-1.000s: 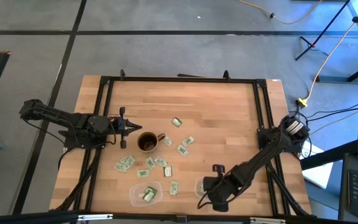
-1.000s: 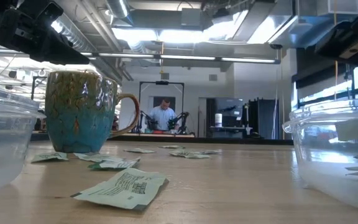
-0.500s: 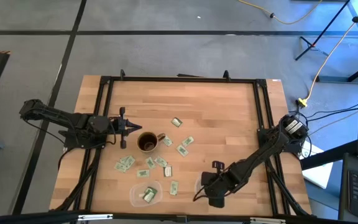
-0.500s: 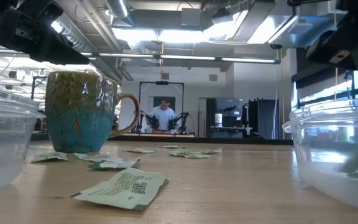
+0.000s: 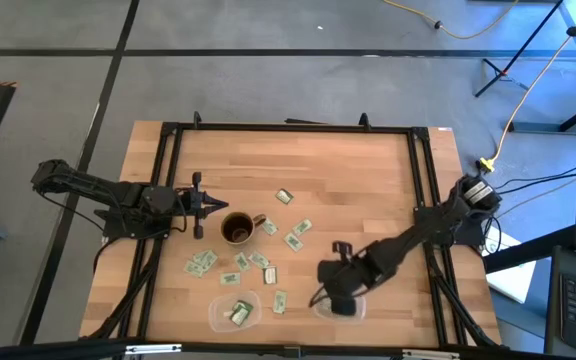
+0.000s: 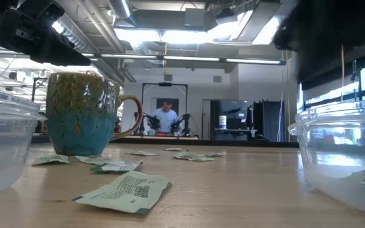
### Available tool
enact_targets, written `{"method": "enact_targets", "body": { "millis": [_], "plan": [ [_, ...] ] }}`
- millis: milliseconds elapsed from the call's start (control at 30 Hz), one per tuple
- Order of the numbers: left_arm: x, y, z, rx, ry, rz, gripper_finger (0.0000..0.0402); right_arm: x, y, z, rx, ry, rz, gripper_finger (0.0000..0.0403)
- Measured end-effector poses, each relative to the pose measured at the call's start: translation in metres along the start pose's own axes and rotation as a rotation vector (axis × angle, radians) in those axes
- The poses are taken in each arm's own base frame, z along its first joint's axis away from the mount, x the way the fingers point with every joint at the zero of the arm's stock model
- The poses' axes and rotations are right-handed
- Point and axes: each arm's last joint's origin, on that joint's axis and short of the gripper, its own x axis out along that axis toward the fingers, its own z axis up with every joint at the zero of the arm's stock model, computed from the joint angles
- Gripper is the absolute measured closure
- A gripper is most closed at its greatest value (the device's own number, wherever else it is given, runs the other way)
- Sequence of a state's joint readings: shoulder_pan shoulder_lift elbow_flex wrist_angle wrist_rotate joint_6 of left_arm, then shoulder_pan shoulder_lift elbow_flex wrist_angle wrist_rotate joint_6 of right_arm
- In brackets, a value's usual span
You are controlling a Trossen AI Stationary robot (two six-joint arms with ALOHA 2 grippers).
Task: Pick and place items into bin
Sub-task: Put the white stevia packet into the right transparent bin
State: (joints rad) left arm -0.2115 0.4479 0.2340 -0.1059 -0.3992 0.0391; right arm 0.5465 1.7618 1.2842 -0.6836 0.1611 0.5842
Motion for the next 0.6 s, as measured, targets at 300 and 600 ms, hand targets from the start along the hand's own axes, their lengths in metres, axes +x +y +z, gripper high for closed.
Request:
{"method": "enact_targets", "body": {
  "millis": [300,600],
  "plan": [
    [0.0,0.0,0.0,0.0,0.001,0.0,0.0397,0.019,-0.061,0.037,-0.096,-0.047,-0.113,0.0336],
    [0.0,0.0,0.0,0.002,0.003,0.0,0.0398,0.066,-0.092,0.053,-0.148,-0.035,-0.027,0.0336]
  ]
}}
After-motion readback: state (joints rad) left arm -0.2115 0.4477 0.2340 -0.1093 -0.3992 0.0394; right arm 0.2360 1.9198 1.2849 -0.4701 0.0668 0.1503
